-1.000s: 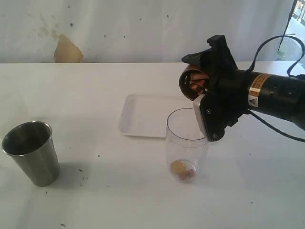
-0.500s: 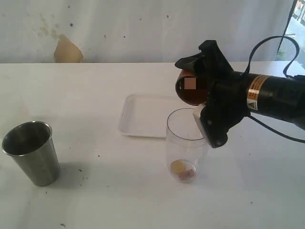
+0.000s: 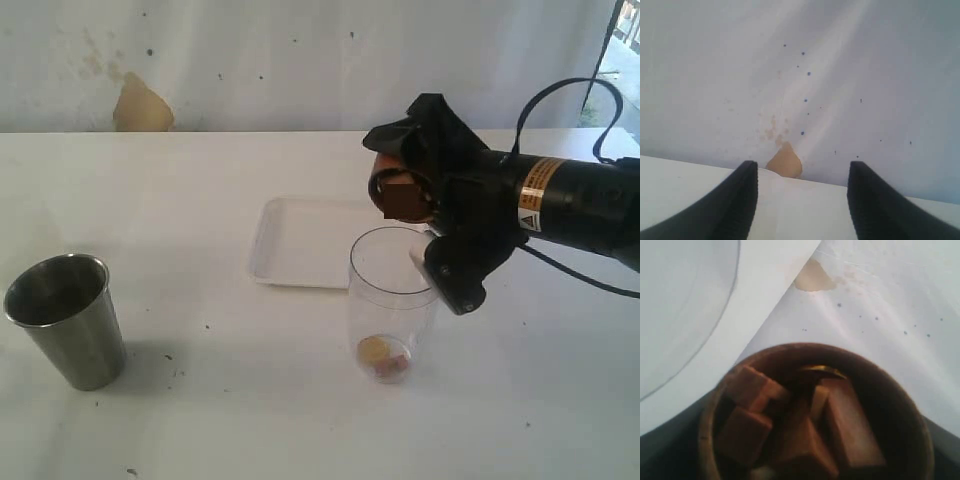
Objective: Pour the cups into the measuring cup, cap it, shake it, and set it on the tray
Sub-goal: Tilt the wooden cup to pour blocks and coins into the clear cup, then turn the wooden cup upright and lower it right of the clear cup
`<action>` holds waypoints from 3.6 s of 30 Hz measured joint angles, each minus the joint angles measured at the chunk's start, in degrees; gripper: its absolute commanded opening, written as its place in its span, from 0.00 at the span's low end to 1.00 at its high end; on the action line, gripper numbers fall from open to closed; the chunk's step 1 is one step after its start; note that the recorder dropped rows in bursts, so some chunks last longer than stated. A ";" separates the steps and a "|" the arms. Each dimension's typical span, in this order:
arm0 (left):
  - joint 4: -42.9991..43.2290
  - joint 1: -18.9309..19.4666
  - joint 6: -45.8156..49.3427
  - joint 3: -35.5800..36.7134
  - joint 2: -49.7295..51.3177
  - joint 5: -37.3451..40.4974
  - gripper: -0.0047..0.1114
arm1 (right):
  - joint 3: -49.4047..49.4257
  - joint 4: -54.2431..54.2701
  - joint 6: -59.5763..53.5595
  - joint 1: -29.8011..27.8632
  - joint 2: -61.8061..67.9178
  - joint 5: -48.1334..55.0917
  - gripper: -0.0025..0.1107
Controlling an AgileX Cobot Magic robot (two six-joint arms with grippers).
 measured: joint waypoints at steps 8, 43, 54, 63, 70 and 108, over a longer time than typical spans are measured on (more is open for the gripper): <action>0.00 0.00 0.00 0.00 0.00 0.00 0.49 | 0.00 0.00 -7.29 0.00 0.00 0.00 0.02; 0.00 0.00 0.00 0.00 0.00 0.00 0.49 | -1.27 -1.68 -19.82 0.00 0.00 -1.41 0.02; 0.00 0.00 0.00 0.00 0.00 0.00 0.49 | -1.38 -2.73 -22.42 0.00 0.00 -5.47 0.02; 0.00 0.00 0.00 0.00 0.00 0.00 0.49 | -1.40 -3.44 -28.66 0.00 0.00 1.19 0.02; 0.00 0.00 0.00 0.00 0.00 0.00 0.49 | -1.49 -3.65 -18.37 0.00 0.00 1.34 0.02; 0.00 0.00 0.00 0.00 0.00 0.00 0.49 | -1.53 -2.88 39.53 0.00 0.00 -8.94 0.02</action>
